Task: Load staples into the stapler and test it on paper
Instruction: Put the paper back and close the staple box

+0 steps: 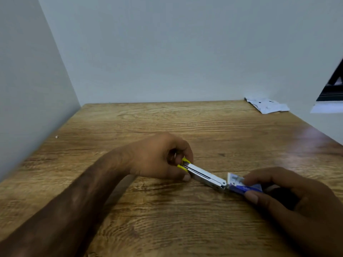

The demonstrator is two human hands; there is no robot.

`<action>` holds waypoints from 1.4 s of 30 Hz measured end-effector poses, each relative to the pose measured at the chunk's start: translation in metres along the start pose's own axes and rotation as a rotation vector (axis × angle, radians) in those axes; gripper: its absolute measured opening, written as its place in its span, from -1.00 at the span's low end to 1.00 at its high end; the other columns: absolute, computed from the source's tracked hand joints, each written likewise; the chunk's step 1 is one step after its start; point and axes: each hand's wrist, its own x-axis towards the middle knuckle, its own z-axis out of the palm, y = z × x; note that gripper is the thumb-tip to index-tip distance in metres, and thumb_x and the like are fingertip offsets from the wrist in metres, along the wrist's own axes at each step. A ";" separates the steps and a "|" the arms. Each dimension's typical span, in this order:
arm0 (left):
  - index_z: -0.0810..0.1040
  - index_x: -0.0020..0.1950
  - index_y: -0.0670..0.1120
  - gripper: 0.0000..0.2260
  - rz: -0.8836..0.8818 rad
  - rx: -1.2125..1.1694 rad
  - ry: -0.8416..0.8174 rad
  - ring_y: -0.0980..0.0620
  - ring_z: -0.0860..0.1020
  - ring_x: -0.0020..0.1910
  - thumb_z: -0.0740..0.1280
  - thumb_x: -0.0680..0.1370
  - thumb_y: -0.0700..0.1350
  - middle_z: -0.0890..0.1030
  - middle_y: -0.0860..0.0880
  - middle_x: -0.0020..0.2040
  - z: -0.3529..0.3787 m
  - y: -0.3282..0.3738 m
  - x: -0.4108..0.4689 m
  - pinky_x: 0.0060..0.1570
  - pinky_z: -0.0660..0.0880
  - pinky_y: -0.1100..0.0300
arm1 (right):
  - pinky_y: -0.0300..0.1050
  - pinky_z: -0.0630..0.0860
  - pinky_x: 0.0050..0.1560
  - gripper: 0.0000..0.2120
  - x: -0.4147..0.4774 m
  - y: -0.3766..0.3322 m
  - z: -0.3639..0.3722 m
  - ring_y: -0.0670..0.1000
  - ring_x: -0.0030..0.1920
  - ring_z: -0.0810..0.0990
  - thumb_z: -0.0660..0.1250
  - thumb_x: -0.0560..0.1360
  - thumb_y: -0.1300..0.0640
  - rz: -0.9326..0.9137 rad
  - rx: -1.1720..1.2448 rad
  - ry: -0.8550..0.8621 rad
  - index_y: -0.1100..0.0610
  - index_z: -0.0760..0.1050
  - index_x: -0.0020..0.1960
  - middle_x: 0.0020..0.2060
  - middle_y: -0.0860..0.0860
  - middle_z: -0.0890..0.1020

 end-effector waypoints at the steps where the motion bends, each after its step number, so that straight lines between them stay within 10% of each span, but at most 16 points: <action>1: 0.67 0.00 0.09 -0.78 0.010 -0.001 0.013 0.10 0.58 -0.20 0.59 0.41 0.06 0.63 0.07 -0.17 0.003 0.003 0.001 -0.16 0.58 -0.05 | -0.43 0.51 -0.04 -0.69 0.001 0.000 0.000 -0.27 -0.01 0.65 0.39 0.22 -0.29 0.016 0.044 0.036 -0.35 0.64 -0.05 -0.05 -0.38 0.69; 30: 0.60 0.10 0.18 -0.72 0.181 -0.071 0.207 0.12 0.54 -0.16 0.48 0.45 0.22 0.56 0.21 -0.07 0.035 0.010 0.015 -0.25 0.51 0.24 | -0.40 0.55 -0.03 -0.56 0.043 -0.003 0.004 -0.40 0.10 0.56 0.50 0.44 0.02 -0.111 -0.078 -0.234 -0.46 0.49 0.13 0.12 -0.60 0.50; 42: 0.68 0.13 0.13 -0.76 -0.002 0.012 0.428 0.16 0.58 -0.06 0.53 0.47 0.07 0.61 0.15 -0.06 -0.002 -0.057 0.066 -0.09 0.56 0.16 | -0.40 0.49 -0.15 -0.65 0.181 0.022 0.048 -0.32 -0.04 0.58 0.51 0.42 0.08 -0.198 -0.123 -0.288 -0.27 0.55 0.10 -0.06 -0.35 0.64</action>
